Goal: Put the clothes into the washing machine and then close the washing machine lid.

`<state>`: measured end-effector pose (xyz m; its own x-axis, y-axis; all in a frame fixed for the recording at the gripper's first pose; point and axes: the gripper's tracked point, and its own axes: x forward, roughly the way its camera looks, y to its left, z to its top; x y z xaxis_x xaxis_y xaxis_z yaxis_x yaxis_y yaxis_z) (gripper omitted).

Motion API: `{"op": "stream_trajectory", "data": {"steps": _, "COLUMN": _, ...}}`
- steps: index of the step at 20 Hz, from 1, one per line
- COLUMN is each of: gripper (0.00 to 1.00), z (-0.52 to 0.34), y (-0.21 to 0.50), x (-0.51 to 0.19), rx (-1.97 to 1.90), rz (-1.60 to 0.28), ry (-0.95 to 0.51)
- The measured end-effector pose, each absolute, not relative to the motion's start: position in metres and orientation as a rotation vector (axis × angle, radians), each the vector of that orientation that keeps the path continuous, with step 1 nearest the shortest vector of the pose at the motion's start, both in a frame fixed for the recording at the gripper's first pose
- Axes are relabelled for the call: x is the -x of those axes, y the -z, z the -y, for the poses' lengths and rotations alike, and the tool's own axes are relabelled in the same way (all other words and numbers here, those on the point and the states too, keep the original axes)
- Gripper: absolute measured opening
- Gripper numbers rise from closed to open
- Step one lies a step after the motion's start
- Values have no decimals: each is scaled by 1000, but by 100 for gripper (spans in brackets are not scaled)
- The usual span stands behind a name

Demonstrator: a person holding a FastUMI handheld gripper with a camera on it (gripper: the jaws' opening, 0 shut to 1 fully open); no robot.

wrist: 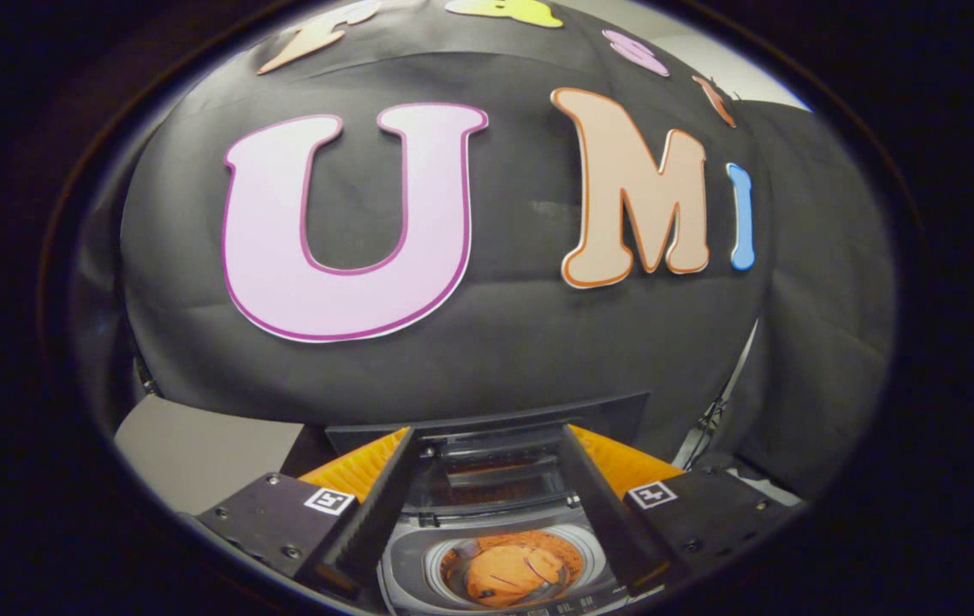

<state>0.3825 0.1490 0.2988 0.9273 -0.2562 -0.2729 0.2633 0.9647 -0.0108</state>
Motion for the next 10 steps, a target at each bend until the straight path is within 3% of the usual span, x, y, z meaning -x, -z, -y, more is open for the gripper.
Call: {"op": "stream_trajectory", "data": {"steps": 10, "gripper": 99, "z": -140, "y": -271, "x": -477, "rx": 4, "rz": -291, "ry": 260}}
